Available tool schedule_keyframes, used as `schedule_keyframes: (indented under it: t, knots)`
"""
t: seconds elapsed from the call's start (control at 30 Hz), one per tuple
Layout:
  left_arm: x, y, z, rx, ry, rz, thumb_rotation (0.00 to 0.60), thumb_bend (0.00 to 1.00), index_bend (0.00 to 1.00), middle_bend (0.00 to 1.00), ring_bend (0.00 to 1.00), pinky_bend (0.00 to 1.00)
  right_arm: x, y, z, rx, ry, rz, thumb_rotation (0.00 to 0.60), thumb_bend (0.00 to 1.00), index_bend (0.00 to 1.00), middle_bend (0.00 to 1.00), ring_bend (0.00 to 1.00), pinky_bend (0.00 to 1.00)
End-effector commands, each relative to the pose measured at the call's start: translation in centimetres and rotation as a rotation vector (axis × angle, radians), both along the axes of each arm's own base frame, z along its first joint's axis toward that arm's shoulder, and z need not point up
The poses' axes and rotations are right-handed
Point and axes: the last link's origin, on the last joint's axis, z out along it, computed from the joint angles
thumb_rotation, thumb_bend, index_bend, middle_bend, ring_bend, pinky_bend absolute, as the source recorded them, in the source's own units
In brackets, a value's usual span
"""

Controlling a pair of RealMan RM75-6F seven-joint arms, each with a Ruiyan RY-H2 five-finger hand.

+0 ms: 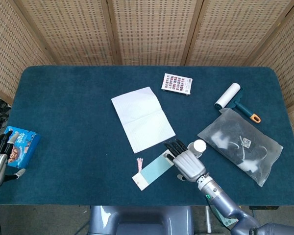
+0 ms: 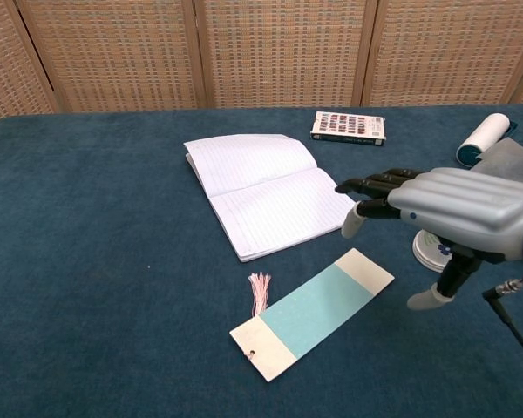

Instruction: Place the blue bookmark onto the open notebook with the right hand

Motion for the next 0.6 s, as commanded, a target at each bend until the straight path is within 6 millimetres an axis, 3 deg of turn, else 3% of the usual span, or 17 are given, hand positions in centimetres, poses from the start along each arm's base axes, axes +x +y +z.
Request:
schedule_keyframes:
  t: [0.03,0.6]
  knots:
    - [0.0,0.0,-0.1,-0.002,0.001,0.001,0.6,0.03,0.0,0.0,0.0,0.0,0.4,-0.2,-1.1,0.023,0.01,0.01,0.6,0.18,0.3,0.0,0.0,0.01]
    - [-0.6,0.6,-0.5,-0.017,0.005,0.026,0.6,0.03,0.0,0.0,0.0,0.0,1.8,-2.8,-3.6,0.065,0.071,0.036,0.6,0.18,0.3,0.0,0.0,0.01]
